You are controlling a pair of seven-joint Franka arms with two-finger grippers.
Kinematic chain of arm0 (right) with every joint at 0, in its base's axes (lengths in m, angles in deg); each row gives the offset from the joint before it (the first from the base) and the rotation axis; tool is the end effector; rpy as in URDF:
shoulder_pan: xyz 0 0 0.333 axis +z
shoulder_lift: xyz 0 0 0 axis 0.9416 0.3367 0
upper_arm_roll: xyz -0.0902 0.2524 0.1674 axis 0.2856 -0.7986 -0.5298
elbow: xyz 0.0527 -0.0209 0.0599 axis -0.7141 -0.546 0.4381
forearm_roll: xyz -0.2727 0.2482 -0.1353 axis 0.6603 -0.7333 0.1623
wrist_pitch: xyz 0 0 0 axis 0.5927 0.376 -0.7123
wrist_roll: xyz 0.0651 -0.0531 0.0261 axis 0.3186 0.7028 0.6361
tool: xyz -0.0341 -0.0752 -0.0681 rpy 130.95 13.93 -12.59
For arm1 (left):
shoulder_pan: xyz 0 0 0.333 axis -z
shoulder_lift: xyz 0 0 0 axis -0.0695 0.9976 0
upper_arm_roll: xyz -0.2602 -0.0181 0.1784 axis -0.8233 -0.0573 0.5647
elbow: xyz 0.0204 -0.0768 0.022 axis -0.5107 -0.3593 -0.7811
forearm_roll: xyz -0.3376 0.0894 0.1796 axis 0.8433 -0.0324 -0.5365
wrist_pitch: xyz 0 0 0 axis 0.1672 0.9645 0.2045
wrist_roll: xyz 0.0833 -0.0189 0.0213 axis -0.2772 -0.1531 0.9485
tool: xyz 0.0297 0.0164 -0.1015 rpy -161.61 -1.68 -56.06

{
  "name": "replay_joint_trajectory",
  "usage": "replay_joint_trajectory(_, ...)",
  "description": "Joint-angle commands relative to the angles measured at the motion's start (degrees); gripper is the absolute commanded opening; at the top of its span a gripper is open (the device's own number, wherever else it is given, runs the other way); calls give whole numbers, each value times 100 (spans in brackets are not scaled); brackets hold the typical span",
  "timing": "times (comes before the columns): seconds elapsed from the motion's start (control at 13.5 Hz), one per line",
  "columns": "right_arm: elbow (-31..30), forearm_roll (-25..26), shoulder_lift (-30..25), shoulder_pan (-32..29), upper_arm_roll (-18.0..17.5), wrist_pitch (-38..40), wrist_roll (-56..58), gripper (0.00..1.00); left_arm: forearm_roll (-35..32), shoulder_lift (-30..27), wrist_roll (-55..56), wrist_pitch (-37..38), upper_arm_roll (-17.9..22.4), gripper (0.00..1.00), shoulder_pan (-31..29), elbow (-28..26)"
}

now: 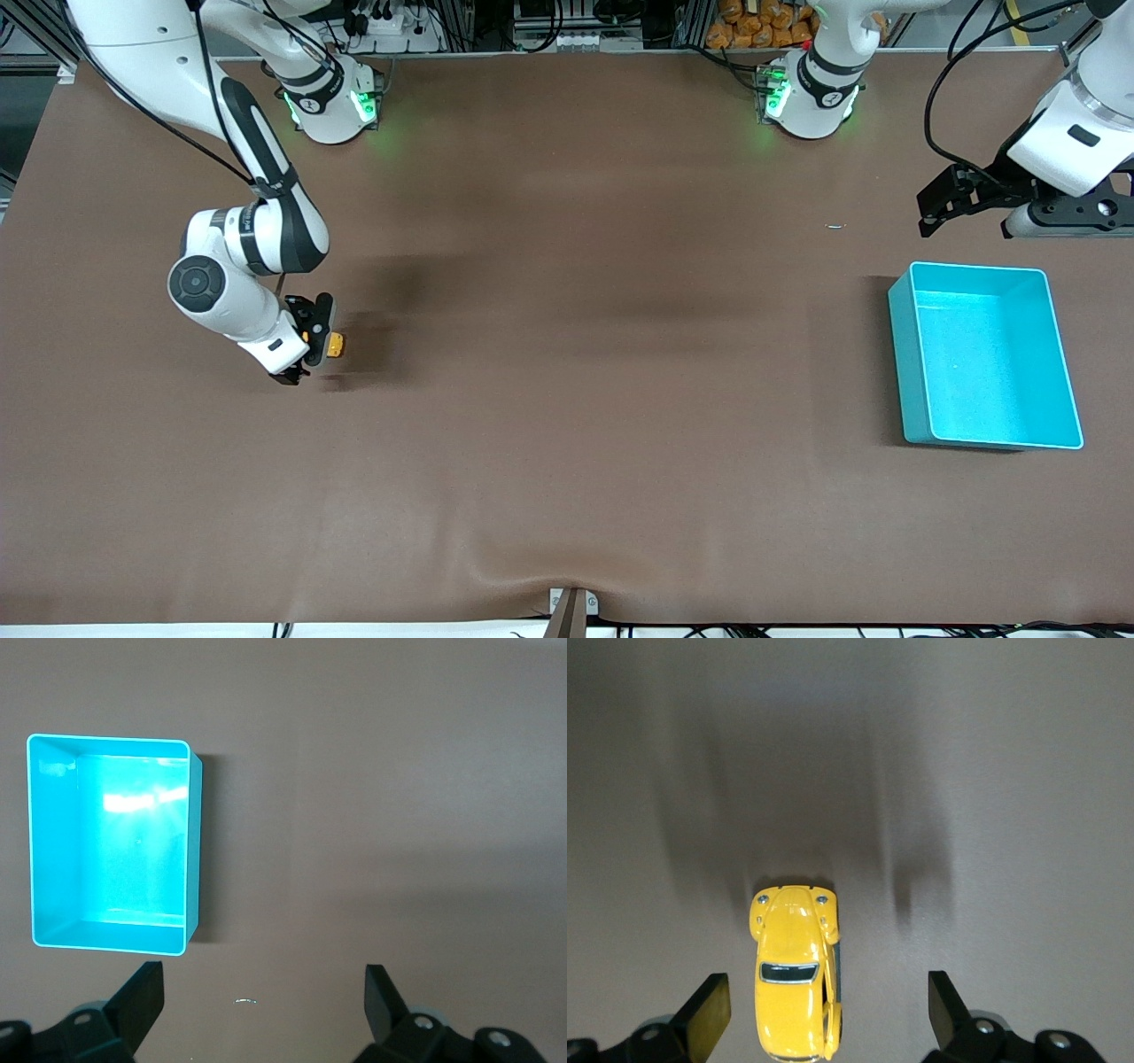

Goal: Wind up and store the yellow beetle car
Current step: 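Close the right gripper on the yellow car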

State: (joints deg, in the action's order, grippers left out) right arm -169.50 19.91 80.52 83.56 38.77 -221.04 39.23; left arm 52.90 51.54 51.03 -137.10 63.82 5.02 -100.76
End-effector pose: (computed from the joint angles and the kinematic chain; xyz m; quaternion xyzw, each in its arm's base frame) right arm 0.5630 0.0546 0.2144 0.7300 0.6826 -0.0340 0.0068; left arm 0.5339 -0.0795 0.6270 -0.9994 0.0161 -0.0312 0.0078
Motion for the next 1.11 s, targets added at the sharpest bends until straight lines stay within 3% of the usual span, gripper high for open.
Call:
replay_joint_trajectory(0.0, -235, 73, -53, -40, 7, -260, 162, 95, 126, 30, 12, 94, -22, 100, -7, 129)
replay_joint_trajectory(0.44, -340, 134, -45, -58, 7, -383, 303, 81, 117, 30, 12, 94, -13, 100, -15, 129)
replay_joint_trajectory(0.74, -358, 134, -27, -58, 7, -392, 593, 54, 117, 30, 12, 94, -13, 100, -24, 129)
replay_joint_trajectory(0.89, -367, 126, 8, -58, 15, -445, 593, 53, 117, 30, 12, 94, -13, 100, -15, 129)
replay_joint_trajectory(1.03, -393, 126, 17, -58, 7, -454, 602, 45, 117, 39, 21, 94, -13, 100, -15, 129)
